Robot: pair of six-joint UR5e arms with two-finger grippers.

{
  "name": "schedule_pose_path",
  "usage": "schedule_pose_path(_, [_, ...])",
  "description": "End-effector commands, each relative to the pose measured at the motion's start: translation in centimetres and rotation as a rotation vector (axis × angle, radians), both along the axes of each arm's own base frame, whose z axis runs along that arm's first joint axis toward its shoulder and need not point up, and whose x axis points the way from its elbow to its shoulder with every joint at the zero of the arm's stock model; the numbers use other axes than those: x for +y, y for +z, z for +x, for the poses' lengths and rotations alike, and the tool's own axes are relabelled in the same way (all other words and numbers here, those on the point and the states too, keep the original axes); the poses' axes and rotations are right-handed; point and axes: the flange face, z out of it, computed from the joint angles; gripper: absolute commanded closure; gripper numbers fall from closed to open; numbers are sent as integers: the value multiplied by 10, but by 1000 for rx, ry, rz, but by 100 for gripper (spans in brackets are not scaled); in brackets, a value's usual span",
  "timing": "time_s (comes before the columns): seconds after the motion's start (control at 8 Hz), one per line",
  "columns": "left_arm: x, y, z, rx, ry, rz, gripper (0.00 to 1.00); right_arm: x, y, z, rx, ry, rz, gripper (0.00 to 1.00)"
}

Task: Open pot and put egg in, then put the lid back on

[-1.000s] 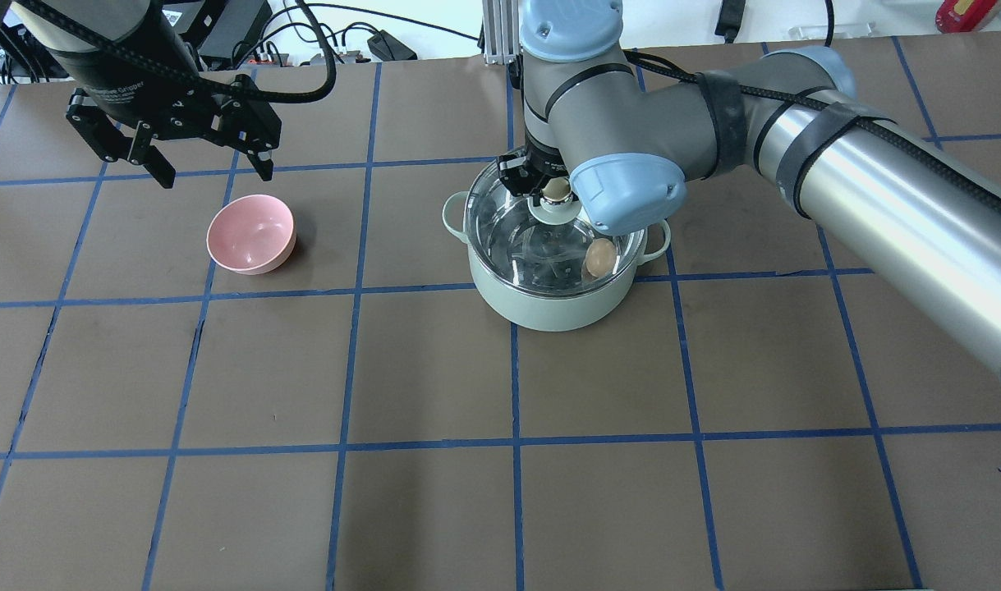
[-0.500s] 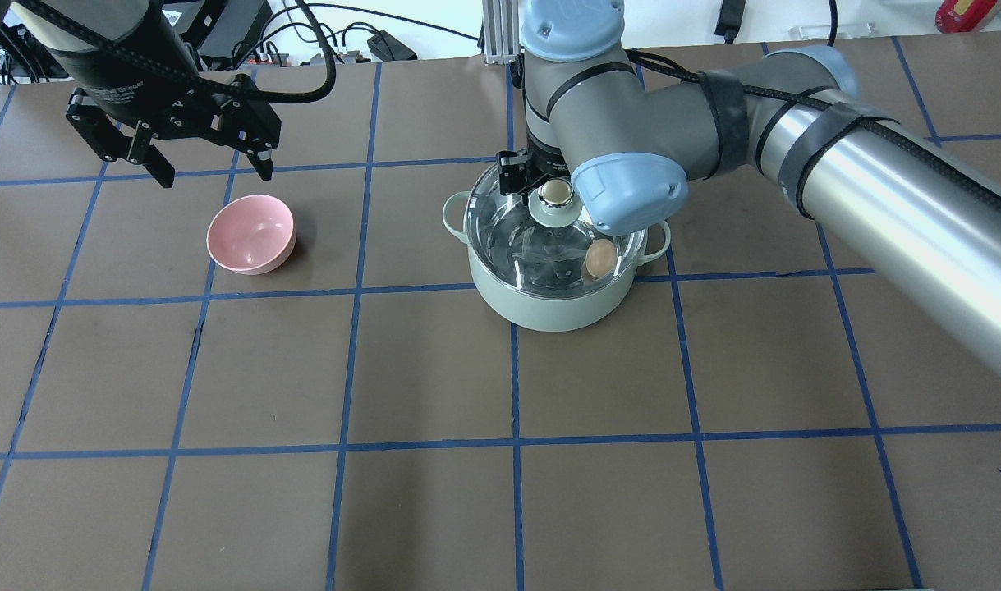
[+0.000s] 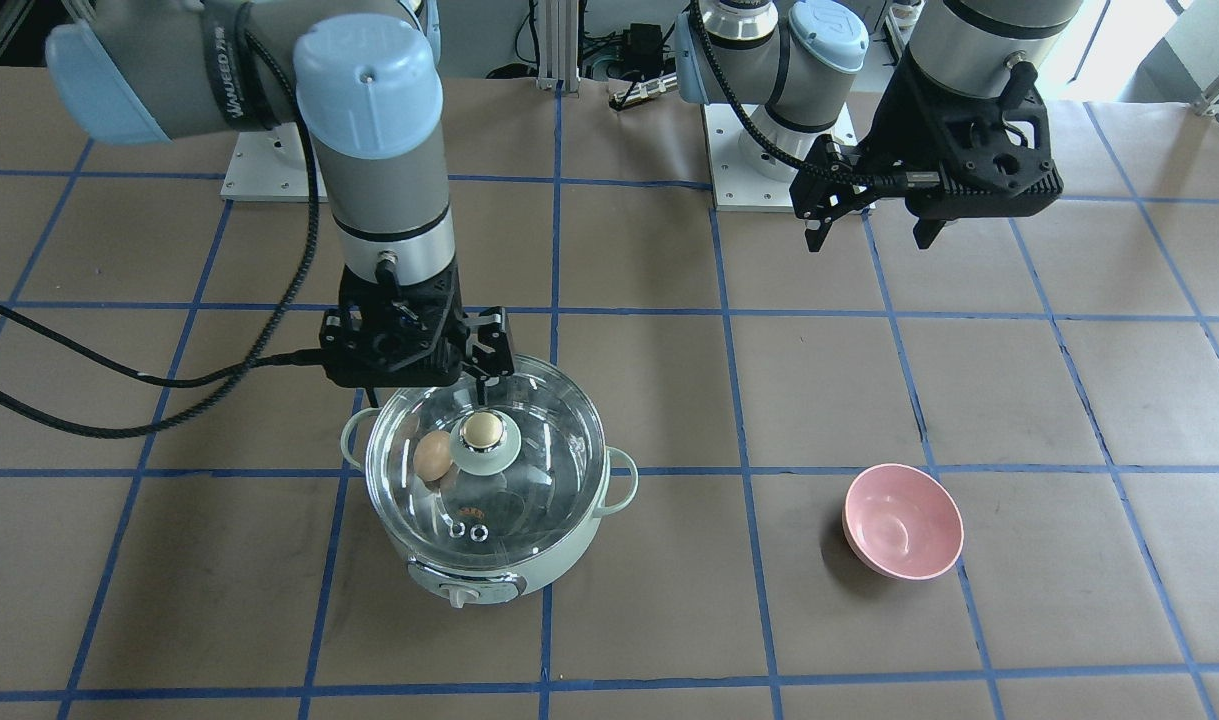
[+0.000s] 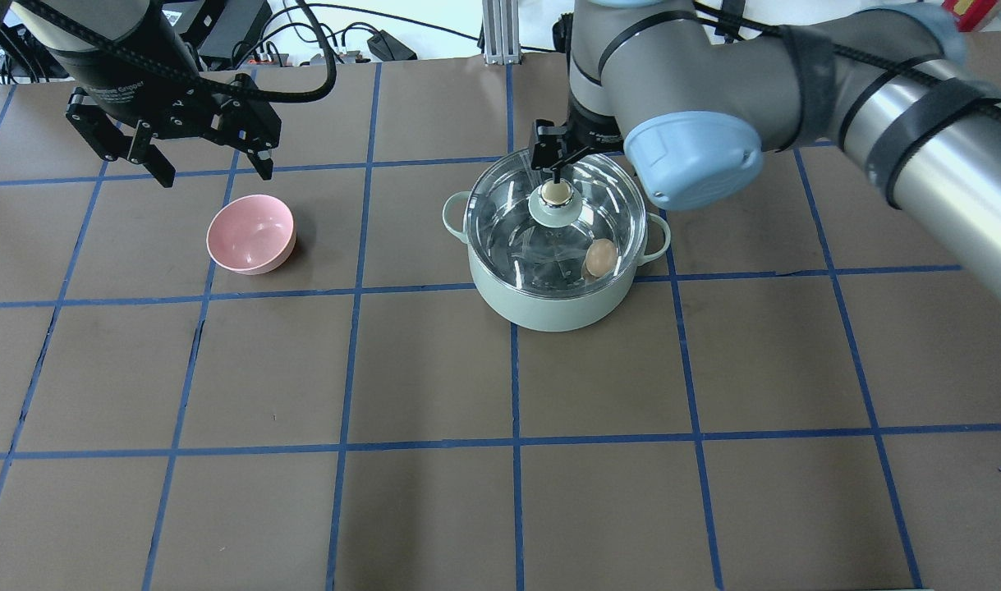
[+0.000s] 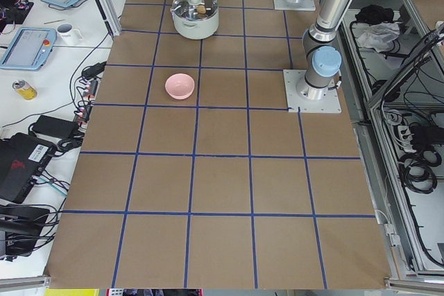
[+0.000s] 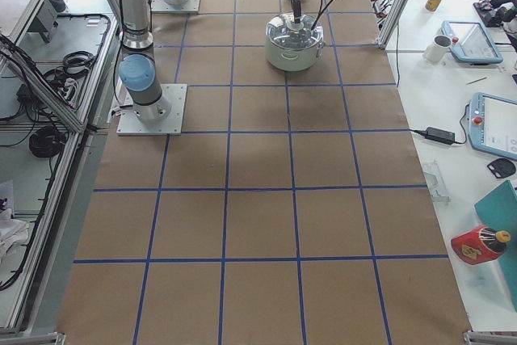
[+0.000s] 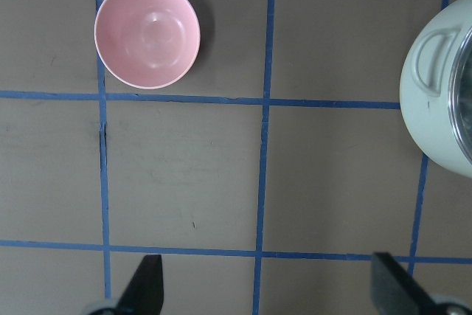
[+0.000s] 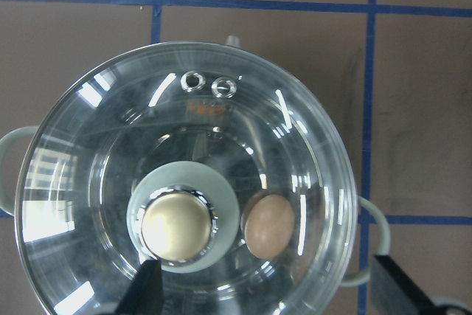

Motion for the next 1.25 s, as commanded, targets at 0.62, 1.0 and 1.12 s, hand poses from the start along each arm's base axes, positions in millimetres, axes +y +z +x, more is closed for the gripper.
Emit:
schedule_pose_path(0.62, [-1,-1,1,0,1,1,0,44,93,-118,17,-40,63,0])
schedule_pose_path(1.0, [-1,-1,1,2,-2,1,0,43,88,-118,18,-38,80,0])
schedule_pose_path(1.12, [-1,-1,1,0,-5,0,0,44,88,-117,18,-37,79,0])
